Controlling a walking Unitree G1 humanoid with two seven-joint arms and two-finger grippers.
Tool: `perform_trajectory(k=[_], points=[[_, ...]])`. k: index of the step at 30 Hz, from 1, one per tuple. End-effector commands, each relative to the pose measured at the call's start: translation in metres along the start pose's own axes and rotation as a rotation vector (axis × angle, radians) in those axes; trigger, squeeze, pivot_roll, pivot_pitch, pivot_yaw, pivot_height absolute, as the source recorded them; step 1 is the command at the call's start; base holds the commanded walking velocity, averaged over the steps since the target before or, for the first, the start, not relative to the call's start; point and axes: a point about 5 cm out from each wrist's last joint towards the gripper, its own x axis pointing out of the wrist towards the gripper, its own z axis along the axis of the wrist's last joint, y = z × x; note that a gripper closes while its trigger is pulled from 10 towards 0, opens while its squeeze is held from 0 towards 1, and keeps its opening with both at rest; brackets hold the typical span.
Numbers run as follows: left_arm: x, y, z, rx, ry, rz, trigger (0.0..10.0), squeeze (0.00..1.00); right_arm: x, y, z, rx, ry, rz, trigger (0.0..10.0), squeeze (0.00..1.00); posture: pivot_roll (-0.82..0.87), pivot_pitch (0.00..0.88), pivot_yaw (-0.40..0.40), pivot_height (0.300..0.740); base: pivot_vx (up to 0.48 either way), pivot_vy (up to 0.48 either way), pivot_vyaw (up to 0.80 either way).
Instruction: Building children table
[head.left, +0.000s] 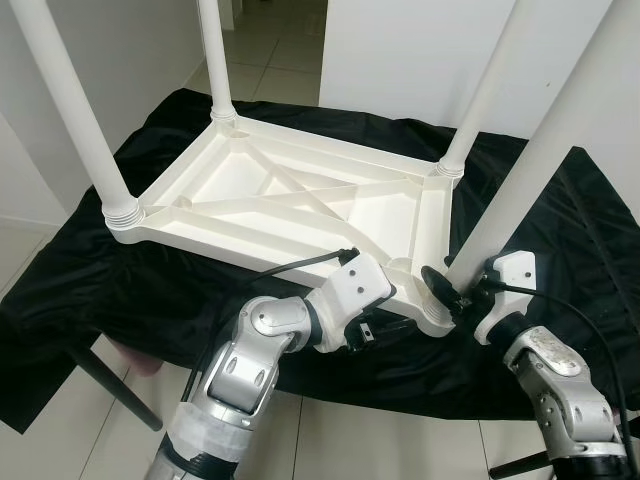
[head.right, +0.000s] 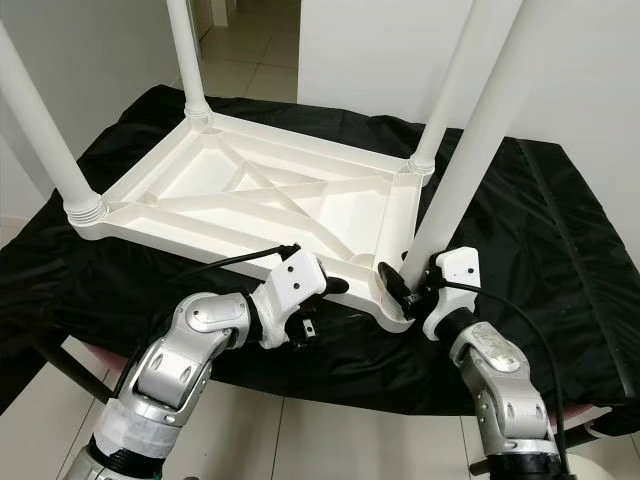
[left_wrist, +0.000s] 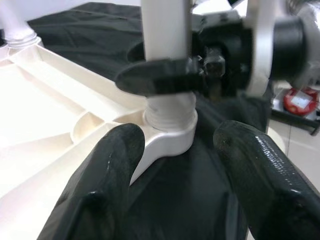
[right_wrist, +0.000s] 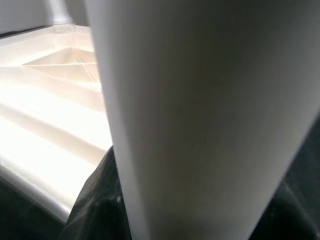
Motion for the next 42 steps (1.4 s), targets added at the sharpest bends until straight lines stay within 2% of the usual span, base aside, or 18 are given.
perform_trajectory(k=[1,3,6,10,14,18,20,21,27,30,31,34,36,39,40,41,42], points=[[0.003,0.012,-0.002,-0.014,0.016,0.233,10.0,0.0,-0.003,-0.001,-0.015,0.053,0.073,-0.222,10.0,0.0,-0.06,0.046,-0.085,0.74,0.0,0.0,0.0],[0.003,0.012,-0.002,-0.014,0.016,0.233,10.0,0.0,-0.003,-0.001,-0.015,0.053,0.073,-0.222,10.0,0.0,-0.06,0.046,-0.085,0.74,0.0,0.0,0.0],[0.005,0.018,0.0,-0.026,0.009,0.28,10.0,0.0,0.001,0.007,-0.021,0.123,0.068,-0.471,10.0,0.0,-0.06,0.033,-0.092,0.74,0.0,0.0,0.0],[0.006,0.02,0.001,-0.034,0.008,0.3,10.0,0.0,0.005,0.015,-0.021,0.127,0.053,-0.521,10.0,0.0,-0.06,0.023,-0.102,0.74,0.0,0.0,0.0],[0.006,0.021,0.001,-0.039,0.009,0.305,10.0,0.0,0.008,0.02,-0.02,0.132,0.051,-0.509,10.0,0.0,-0.06,0.021,-0.11,0.74,0.0,0.0,0.0],[0.001,0.024,-0.008,-0.036,0.021,0.316,10.0,0.0,0.015,0.033,-0.015,0.181,0.011,-0.412,10.0,0.0,-0.05,0.024,-0.117,0.74,0.0,0.0,0.0],[0.0,0.024,-0.01,-0.043,0.021,0.319,10.0,0.0,0.016,0.034,-0.013,0.191,-0.01,-0.383,10.0,0.0,-0.04,0.028,-0.12,0.74,0.0,0.0,0.0],[-0.002,0.022,-0.01,-0.041,0.019,0.318,10.0,0.0,0.014,0.033,-0.011,0.2,-0.025,-0.376,10.0,1.0,-0.04,0.026,-0.12,0.74,0.0,0.0,0.0],[-0.004,0.017,-0.012,-0.06,0.015,0.304,10.0,0.0,0.013,0.031,-0.009,0.186,-0.056,-0.376,10.0,1.0,-0.03,0.032,-0.114,0.74,0.0,0.0,0.0],[-0.006,0.01,-0.01,-0.045,-0.012,0.27,10.0,0.0,0.009,0.024,-0.009,0.154,-0.068,-0.324,10.0,1.0,-0.02,0.037,-0.1,0.74,0.0,0.0,0.0],[-0.007,0.006,-0.011,-0.039,-0.005,0.246,10.0,0.0,0.007,0.018,-0.01,0.14,-0.072,-0.283,10.0,0.0,-0.02,0.044,-0.099,0.74,0.0,0.0,0.0],[-0.008,0.003,-0.011,-0.036,0.003,0.231,10.0,0.0,0.004,0.011,-0.012,0.131,-0.073,-0.249,10.0,0.0,-0.02,0.044,-0.099,0.74,0.0,0.0,0.0],[-0.012,-0.001,-0.013,0.019,0.012,0.221,10.0,0.0,0.003,0.002,-0.012,0.105,-0.071,-0.175,10.0,0.0,-0.02,0.044,-0.092,0.74,0.0,0.0,0.0],[-0.014,-0.003,-0.015,0.034,0.014,0.209,10.0,0.0,0.003,-0.002,-0.011,0.091,-0.066,-0.112,10.0,0.0,-0.02,0.039,-0.091,0.74,0.0,0.0,0.0],[-0.017,-0.006,-0.018,0.035,0.021,0.158,10.0,0.0,0.003,-0.008,-0.01,0.063,-0.046,0.022,10.0,0.0,-0.02,0.035,-0.089,0.74,0.0,0.0,0.0],[-0.017,-0.006,-0.018,0.035,0.021,0.158,10.0,0.0,0.003,-0.008,-0.01,0.063,-0.046,0.022,10.0,0.0,-0.02,0.035,-0.089,0.74,0.0,0.0,0.0],[-0.018,-0.007,-0.018,0.033,0.013,0.142,10.0,0.0,0.003,-0.01,-0.008,0.05,-0.044,0.074,10.0,0.0,-0.02,0.035,-0.084,0.74,0.0,0.0,0.0]])
